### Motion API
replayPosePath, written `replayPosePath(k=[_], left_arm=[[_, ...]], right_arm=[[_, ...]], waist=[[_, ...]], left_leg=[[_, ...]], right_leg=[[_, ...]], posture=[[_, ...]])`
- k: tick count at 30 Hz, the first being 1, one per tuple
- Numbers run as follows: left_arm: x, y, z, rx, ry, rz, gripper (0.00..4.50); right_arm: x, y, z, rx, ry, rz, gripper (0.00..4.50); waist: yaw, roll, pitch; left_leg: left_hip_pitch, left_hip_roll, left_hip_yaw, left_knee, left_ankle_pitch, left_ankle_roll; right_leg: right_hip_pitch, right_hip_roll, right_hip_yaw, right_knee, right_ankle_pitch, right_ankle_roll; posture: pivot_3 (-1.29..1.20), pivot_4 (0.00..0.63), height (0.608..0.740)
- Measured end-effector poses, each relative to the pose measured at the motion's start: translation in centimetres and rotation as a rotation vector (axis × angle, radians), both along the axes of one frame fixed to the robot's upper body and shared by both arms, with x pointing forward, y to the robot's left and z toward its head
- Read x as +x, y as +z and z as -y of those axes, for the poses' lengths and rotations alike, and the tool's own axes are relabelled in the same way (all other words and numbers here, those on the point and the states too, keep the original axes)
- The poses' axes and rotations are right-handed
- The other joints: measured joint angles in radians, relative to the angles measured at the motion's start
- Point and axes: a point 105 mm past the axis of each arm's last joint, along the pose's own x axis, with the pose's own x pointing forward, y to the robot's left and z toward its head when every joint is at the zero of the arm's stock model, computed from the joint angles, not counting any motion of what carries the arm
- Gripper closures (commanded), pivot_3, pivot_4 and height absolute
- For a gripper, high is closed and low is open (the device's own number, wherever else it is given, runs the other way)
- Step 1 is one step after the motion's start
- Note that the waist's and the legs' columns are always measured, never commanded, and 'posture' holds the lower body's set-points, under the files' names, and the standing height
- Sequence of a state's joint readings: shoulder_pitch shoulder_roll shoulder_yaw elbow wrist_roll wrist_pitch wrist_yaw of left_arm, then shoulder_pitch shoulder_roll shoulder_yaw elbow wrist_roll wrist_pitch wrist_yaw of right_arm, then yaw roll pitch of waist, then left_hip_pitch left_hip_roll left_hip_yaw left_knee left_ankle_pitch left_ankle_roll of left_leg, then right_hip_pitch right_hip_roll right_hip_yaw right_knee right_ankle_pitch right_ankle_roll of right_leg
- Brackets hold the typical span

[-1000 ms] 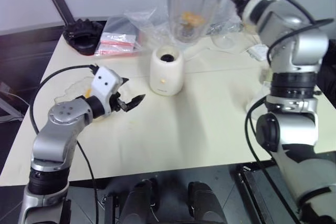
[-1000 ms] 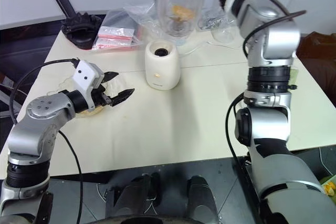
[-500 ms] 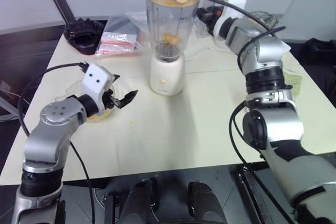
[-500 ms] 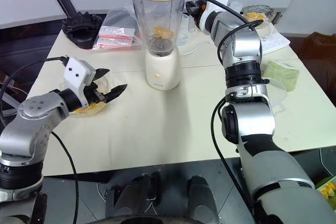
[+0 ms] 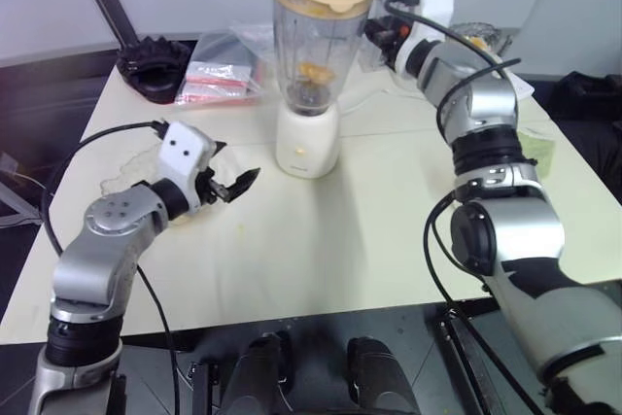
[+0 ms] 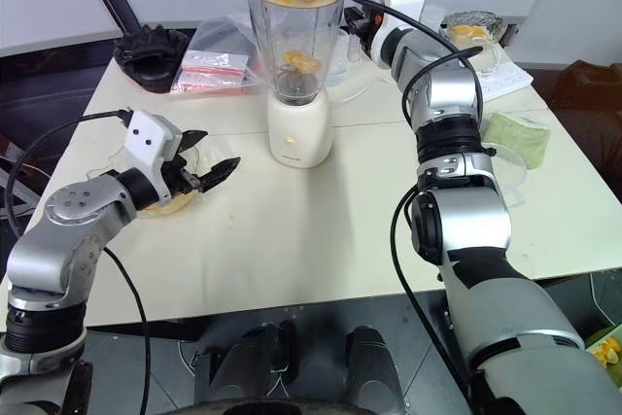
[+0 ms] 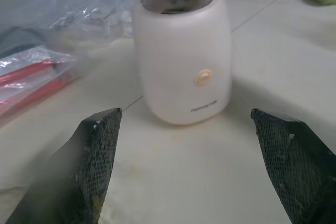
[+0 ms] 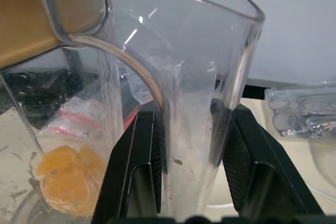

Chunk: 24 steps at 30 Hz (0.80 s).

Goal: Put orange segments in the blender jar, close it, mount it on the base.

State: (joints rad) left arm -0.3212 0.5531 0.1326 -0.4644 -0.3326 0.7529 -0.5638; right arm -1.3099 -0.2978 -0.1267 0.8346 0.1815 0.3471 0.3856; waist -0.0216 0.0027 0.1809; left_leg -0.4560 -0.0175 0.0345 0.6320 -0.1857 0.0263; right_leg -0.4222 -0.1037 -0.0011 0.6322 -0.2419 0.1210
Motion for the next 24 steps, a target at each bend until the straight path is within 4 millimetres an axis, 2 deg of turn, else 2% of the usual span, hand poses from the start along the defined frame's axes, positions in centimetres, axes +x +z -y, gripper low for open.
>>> replayPosePath(k=[7,9,24], left_arm=[[0.1,0.2,0.3,-0.011,0.002,0.021,0.38],[0.1,-0.1,0.5,-0.011,-0.001,0.016,0.38],[0.2,-0.1,0.9,-0.030,-0.009,0.012,0.38]], right_arm=[[0.9,-0.6,0.3,-0.010,-0.035,-0.011,3.50],[1.2,-1.9,0.4,-0.019,-0.055,-0.048,3.50],[1.0,-1.6,-0.3,-0.047,-0.023,-0.066,3.50]], waist=[[-0.001,0.000,0.000],[0.002,0.000,0.000],[0.000,0.000,0.000]], left_leg=[[0.014,0.001,0.000,-0.003,-0.001,-0.001],[0.013,0.001,0.000,-0.003,-0.001,-0.001],[0.012,0.000,0.000,-0.005,-0.002,-0.004]], right_leg=[[0.013,0.000,0.000,-0.003,-0.002,-0.004],[0.012,0.000,0.000,-0.003,-0.002,-0.004],[0.010,-0.003,0.000,-0.004,-0.002,-0.005]], posture=[[0.00,0.150,0.740],[0.00,0.150,0.740],[0.00,0.150,0.740]])
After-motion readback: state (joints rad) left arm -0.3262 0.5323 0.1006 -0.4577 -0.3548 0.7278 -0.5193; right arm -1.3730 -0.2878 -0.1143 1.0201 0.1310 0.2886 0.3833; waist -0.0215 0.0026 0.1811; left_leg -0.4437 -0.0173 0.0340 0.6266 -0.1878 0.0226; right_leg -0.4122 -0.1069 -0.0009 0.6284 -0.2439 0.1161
